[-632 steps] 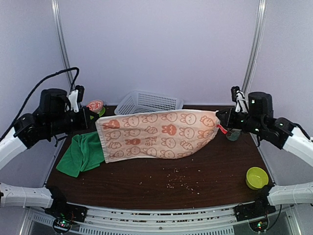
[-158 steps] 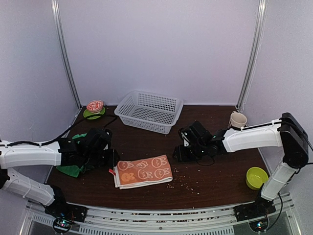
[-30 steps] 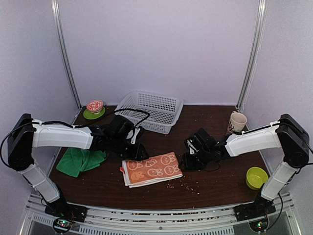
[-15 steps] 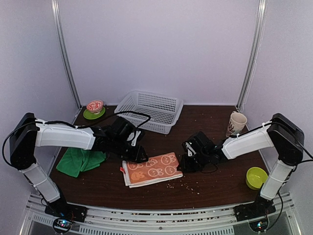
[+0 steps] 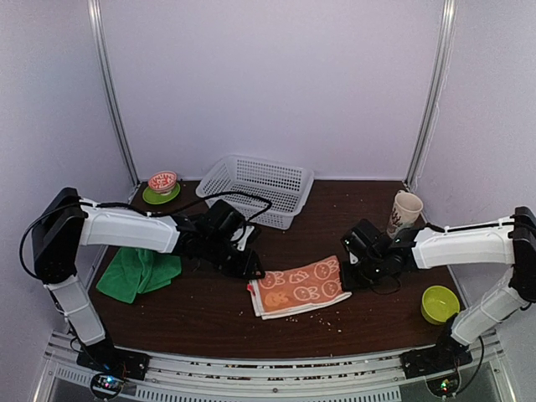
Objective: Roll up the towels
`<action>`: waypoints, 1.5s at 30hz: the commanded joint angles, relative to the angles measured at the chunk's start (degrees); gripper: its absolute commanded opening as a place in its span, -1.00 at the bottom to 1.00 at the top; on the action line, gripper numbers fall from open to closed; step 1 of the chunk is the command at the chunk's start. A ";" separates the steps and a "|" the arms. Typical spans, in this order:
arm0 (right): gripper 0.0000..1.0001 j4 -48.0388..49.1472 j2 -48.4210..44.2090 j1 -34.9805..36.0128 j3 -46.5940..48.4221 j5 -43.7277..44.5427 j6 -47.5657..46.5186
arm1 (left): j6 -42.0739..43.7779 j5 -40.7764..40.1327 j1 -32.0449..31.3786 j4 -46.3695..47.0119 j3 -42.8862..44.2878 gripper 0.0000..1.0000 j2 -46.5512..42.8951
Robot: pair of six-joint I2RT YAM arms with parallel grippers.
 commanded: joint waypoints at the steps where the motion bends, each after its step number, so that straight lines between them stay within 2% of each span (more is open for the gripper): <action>1: -1.00 -10.95 -0.57 0.65 2.44 11.58 -2.12 | 0.68 3.12 -0.56 3.31 5.28 -0.40 2.48; 6: -1.00 -14.04 2.49 4.37 6.87 16.42 -1.24 | -0.21 4.99 -0.54 5.08 6.38 -0.42 5.00; 18: -1.00 -12.56 8.40 7.20 11.12 14.47 -1.95 | -1.75 8.03 -0.67 8.23 5.55 -0.43 7.48; 36: -1.00 -6.11 9.06 9.01 7.31 7.03 -7.61 | -4.00 10.85 -0.72 10.32 7.91 -0.45 9.88; 45: -1.00 0.96 8.92 8.98 2.73 2.91 -7.27 | -5.65 12.78 -1.14 11.44 11.83 -0.45 12.50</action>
